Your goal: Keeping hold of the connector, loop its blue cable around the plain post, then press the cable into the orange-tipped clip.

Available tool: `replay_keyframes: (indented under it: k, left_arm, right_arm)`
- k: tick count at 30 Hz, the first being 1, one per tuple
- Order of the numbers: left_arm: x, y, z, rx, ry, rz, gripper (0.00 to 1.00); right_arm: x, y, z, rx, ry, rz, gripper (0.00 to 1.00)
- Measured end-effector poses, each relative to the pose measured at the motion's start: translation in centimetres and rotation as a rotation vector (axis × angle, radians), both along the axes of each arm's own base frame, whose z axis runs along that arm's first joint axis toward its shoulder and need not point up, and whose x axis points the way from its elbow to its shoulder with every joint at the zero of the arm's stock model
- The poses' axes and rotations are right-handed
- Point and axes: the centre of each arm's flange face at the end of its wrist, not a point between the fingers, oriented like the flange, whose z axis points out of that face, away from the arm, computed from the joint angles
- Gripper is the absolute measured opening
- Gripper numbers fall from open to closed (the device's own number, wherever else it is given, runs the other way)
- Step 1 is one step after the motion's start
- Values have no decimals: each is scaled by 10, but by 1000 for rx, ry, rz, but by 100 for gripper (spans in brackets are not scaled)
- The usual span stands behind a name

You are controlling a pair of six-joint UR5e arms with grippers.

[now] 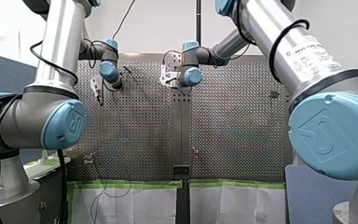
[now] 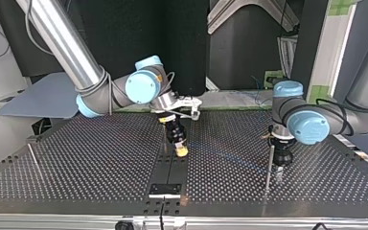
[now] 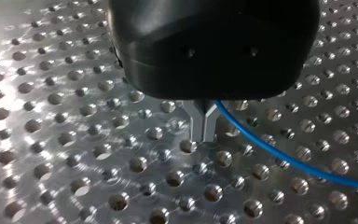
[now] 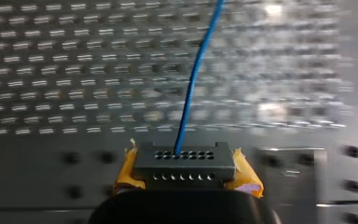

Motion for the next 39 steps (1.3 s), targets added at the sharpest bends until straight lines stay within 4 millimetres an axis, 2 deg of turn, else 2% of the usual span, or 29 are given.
replay_keyframes:
  k: [1,3,5,6,7,8,9,10,11,12,13,14,15,21,27,39]
  left_arm:
    - [0,-1,0,2,1,-3,0]
    - [0,-2,-1,4,2,-7,9]
    - [0,-3,-1,6,4,-10,9]
    - [0,-3,-1,6,4,-11,29]
    - [0,-3,-1,7,5,-12,29]
    - [-1,-3,-2,6,6,-11,39]
    - [-1,-3,-2,6,9,-9,56]
    - [-2,-3,-3,6,14,-5,56]
    - [-2,-2,-3,7,22,2,71]
    - [-3,-1,-4,8,28,8,81]
    - [-4,-1,-4,9,35,16,81]
    - [-6,0,-5,10,46,26,94]
    - [-7,1,-5,11,53,34,100]
    - [-8,0,-7,6,66,31,100]
    - [-8,-5,-7,-19,63,-2,100]
    - [-6,-7,-13,-36,72,-11,100]
  right_arm:
    - [1,0,-8,12,15,-4,0]
    - [1,1,-21,29,36,-13,0]
    - [1,3,-34,42,52,-21,0]
    - [1,3,-38,45,55,-23,0]
    - [1,4,-43,48,58,-26,0]
    - [0,5,-47,50,60,-27,0]
    - [0,5,-50,51,61,-27,0]
    - [-1,6,-54,53,63,-27,0]
    - [-1,7,-58,55,65,-27,0]
    - [-1,9,-61,58,68,-26,0]
    - [-2,10,-66,61,72,-25,0]
    - [-2,11,-68,63,73,-25,0]
    - [-1,12,-69,64,75,-24,0]
    - [0,19,-79,71,83,-17,0]
    - [-2,25,-97,82,78,-16,0]
    - [-3,39,-175,145,132,-48,0]
